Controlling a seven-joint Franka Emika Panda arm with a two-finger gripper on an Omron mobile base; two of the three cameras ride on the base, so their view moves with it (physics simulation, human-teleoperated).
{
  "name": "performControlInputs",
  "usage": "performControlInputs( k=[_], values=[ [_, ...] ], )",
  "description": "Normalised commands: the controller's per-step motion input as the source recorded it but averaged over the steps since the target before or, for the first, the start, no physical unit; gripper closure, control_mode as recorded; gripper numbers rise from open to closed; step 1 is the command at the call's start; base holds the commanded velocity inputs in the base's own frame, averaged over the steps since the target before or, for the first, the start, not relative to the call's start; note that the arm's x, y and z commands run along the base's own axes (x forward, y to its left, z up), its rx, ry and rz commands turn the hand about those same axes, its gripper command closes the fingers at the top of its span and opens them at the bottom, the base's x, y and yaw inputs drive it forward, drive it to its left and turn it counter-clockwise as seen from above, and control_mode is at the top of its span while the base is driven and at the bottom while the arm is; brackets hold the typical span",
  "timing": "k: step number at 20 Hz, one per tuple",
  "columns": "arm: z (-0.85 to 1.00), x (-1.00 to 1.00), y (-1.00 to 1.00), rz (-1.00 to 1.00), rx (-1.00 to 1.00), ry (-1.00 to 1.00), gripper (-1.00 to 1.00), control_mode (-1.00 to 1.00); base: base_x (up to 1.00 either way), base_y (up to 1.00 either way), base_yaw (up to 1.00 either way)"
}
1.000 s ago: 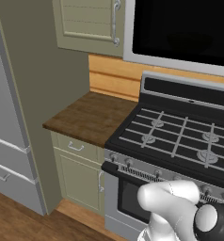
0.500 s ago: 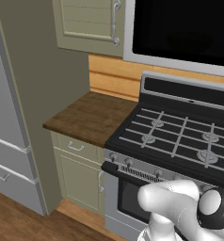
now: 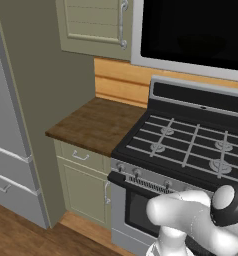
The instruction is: Pick the bell pepper from the sink and place it in the bowl. Then pick the bowl and place it in the microwave. Then close the microwave door and press the start button.
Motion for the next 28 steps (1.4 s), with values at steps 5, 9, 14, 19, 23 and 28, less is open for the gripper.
performControlInputs(
  k=[5,9,14,19,23,28],
  values=[
    [0.0,0.17,-0.25,0.0,0.0,0.0,1.0,-1.0,0.0,0.0,0.0],
    [0.0,0.15,-0.26,0.0,0.0,0.0,1.0,-1.0,0.0,0.0,0.0],
    [-0.06,0.14,-0.02,0.0,0.0,0.0,1.0,-1.0,0.0,0.0,0.0],
    [-0.06,0.19,-0.08,0.0,0.0,0.0,1.0,-1.0,0.0,0.0,0.0],
    [-0.01,0.21,-0.24,0.0,0.0,0.0,1.0,-1.0,0.0,0.0,0.0],
    [-0.03,0.08,-0.26,0.03,0.0,0.0,1.0,-1.0,0.0,0.0,0.0]
  ],
)
